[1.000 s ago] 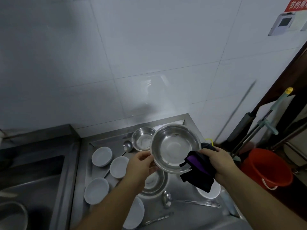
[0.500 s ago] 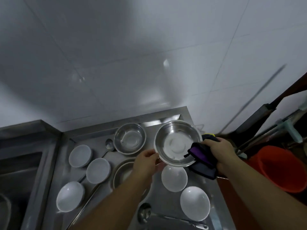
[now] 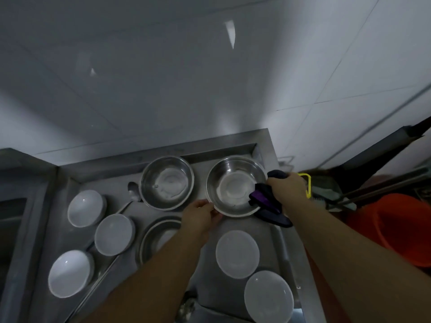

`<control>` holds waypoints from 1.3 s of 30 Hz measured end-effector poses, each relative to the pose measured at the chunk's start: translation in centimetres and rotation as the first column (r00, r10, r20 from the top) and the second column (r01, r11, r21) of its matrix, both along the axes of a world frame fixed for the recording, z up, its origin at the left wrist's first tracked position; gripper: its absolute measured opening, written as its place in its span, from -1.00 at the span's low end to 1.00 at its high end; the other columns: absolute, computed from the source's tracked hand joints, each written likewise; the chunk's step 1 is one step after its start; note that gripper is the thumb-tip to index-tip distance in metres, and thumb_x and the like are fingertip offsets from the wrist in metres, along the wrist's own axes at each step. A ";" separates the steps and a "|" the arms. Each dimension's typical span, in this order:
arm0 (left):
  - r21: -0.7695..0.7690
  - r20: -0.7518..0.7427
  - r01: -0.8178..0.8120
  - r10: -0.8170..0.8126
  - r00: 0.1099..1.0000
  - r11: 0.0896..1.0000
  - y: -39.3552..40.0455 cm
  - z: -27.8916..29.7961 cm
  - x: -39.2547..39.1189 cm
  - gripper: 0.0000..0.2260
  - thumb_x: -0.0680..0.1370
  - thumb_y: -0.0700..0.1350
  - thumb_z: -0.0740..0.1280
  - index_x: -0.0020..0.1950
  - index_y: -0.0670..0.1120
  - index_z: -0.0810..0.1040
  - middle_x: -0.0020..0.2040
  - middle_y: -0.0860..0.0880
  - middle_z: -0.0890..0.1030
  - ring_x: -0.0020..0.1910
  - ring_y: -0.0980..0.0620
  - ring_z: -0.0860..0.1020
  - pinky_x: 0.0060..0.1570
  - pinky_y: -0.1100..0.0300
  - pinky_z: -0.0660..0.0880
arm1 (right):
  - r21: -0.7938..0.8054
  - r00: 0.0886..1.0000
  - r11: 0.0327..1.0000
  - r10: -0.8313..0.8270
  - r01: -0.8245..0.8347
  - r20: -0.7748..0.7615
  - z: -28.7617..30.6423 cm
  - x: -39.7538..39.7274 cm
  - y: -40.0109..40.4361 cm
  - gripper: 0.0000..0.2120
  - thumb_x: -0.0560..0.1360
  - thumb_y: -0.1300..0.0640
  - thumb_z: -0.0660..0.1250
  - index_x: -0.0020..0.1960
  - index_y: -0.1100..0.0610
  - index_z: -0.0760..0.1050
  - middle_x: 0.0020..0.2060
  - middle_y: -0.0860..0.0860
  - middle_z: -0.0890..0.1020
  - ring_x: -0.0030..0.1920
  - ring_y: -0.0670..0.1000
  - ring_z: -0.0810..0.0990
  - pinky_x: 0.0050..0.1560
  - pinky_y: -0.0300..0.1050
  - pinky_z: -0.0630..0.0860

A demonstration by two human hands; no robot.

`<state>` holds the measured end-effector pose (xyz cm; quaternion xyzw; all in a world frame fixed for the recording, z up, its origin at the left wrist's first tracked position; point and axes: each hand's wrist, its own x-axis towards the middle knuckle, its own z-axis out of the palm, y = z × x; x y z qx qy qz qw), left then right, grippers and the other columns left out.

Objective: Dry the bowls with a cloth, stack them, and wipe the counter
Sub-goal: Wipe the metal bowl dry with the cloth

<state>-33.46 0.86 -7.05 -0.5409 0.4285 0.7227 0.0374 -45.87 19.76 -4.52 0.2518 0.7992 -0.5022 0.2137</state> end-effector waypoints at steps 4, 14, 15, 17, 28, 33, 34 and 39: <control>0.019 0.014 -0.051 0.051 0.999 0.999 -0.3 -2.0 -0.7 -0.92 0.61 -0.37 0.40 0.08 -0.27 0.56 0.00 -0.27 0.71 -0.01 -0.15 0.71 -0.21 0.12 0.70 | 0.096 0.999 0.994 0.054 -0.055 0.006 -1.5 -1.1 -1.0 -0.78 0.43 0.15 0.50 -0.26 0.02 0.47 -0.28 0.07 0.59 -0.21 0.16 0.62 -0.13 0.05 0.62; 0.052 -0.021 -0.086 0.087 0.996 0.995 1.0 -3.3 -2.6 -0.89 0.61 -0.42 0.35 -0.07 -0.28 0.58 -0.16 -0.22 0.70 -0.13 -0.07 0.71 -0.27 0.18 0.69 | 0.076 1.000 0.997 -0.002 0.002 0.003 -3.3 -1.1 -0.9 -0.77 0.46 0.18 0.47 0.08 0.18 0.56 -0.13 0.13 0.59 -0.16 0.15 0.57 -0.05 0.08 0.63; 0.052 -0.016 -0.096 0.097 0.995 0.994 1.2 -3.3 -2.7 -0.90 0.62 -0.42 0.34 -0.06 -0.27 0.57 -0.14 -0.22 0.69 -0.10 -0.09 0.70 -0.25 0.16 0.70 | 0.089 1.000 0.996 0.001 -0.001 -0.008 -3.4 -0.8 -0.7 -0.77 0.45 0.18 0.46 0.08 0.18 0.57 -0.13 0.14 0.60 -0.16 0.15 0.57 -0.11 0.03 0.60; 0.059 0.000 -0.094 0.094 0.996 0.994 1.3 -3.5 -2.6 -0.92 0.63 -0.39 0.34 -0.02 -0.24 0.56 -0.11 -0.21 0.69 -0.05 -0.09 0.68 -0.15 0.12 0.70 | 0.108 1.000 0.994 0.006 -0.003 -0.022 -3.2 -0.3 -0.3 -0.83 0.45 0.16 0.46 0.02 0.15 0.56 -0.15 0.15 0.61 -0.15 0.17 0.58 -0.11 0.04 0.58; -0.055 0.109 -0.310 0.314 0.943 0.949 -6.4 -3.9 3.3 -0.77 0.65 -0.06 0.38 -0.11 -0.17 0.50 -0.35 -0.11 0.50 -0.44 -0.01 0.47 -0.42 0.15 0.45 | 0.077 0.996 0.994 -0.074 0.077 -0.043 -2.5 2.8 1.4 -0.71 0.43 0.14 0.50 0.14 0.11 0.62 -0.12 0.17 0.66 -0.09 0.21 0.65 -0.05 0.07 0.63; -0.165 0.140 -0.234 0.258 0.956 0.958 -10.4 -4.5 3.9 -0.79 0.59 -0.07 0.44 -0.17 -0.17 0.60 -0.39 -0.08 0.68 -0.34 -0.02 0.60 -0.23 0.11 0.54 | 0.085 0.991 0.989 -0.119 0.124 -0.065 -2.2 4.1 2.3 -0.77 0.39 0.12 0.51 0.03 0.10 0.63 -0.13 0.19 0.67 -0.13 0.19 0.65 -0.20 -0.06 0.55; -0.157 0.138 -0.227 0.249 0.959 0.961 -10.8 -4.6 4.0 -0.80 0.61 -0.09 0.43 -0.18 -0.15 0.59 -0.33 -0.08 0.68 -0.29 0.00 0.60 -0.11 0.06 0.59 | 0.083 0.989 0.987 -0.129 0.135 -0.068 -2.1 4.4 2.5 -0.79 0.38 0.12 0.51 -0.01 0.11 0.62 -0.15 0.18 0.66 -0.15 0.19 0.64 -0.21 -0.06 0.53; -0.062 0.060 -0.301 0.305 0.950 0.952 -12.0 -4.7 3.5 -0.89 0.67 -0.22 0.31 0.11 -0.22 0.61 -0.09 -0.11 0.63 0.00 -0.04 0.58 0.02 0.15 0.57 | 0.096 0.983 0.981 -0.157 0.166 -0.090 -1.0 6.2 3.3 -0.81 0.36 0.12 0.50 -0.04 0.08 0.65 -0.18 0.14 0.69 -0.21 0.13 0.64 -0.25 -0.09 0.52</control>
